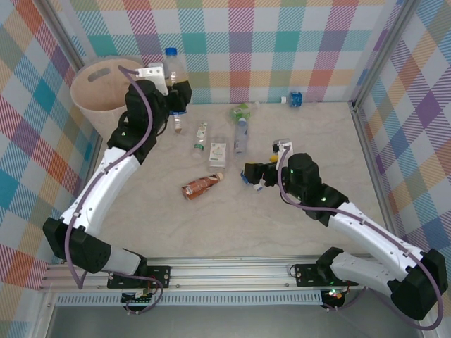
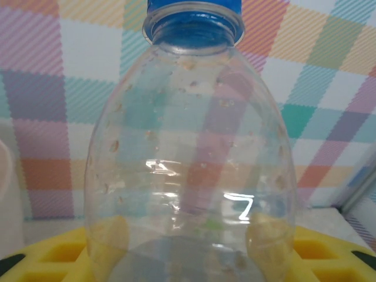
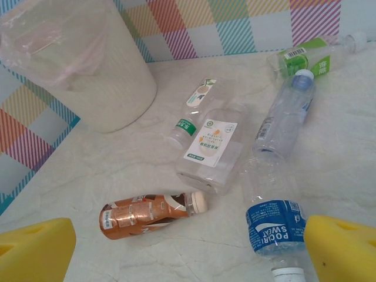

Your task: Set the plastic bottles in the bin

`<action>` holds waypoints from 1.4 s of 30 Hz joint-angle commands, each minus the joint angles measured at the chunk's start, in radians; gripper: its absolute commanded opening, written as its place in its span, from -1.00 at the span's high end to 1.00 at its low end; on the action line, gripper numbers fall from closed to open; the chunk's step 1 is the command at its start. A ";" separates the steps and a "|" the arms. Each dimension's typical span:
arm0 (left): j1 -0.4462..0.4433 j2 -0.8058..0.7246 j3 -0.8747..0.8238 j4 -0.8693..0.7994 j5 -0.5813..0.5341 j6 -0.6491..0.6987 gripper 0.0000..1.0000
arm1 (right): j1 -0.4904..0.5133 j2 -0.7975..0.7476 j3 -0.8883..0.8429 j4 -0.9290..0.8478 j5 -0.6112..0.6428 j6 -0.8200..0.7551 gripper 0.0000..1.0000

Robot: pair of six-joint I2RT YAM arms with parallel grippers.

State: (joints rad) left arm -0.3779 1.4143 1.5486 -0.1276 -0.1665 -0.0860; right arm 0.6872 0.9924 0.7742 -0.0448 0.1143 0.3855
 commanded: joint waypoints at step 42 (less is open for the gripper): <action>0.502 0.501 0.497 0.134 -0.324 0.155 -0.06 | 0.003 0.161 0.106 0.006 -0.005 -0.011 -0.99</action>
State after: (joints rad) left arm 0.1009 1.9041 2.0205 -0.0261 -0.4431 0.0784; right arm 0.6872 1.1542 0.8547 -0.0662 0.1181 0.4023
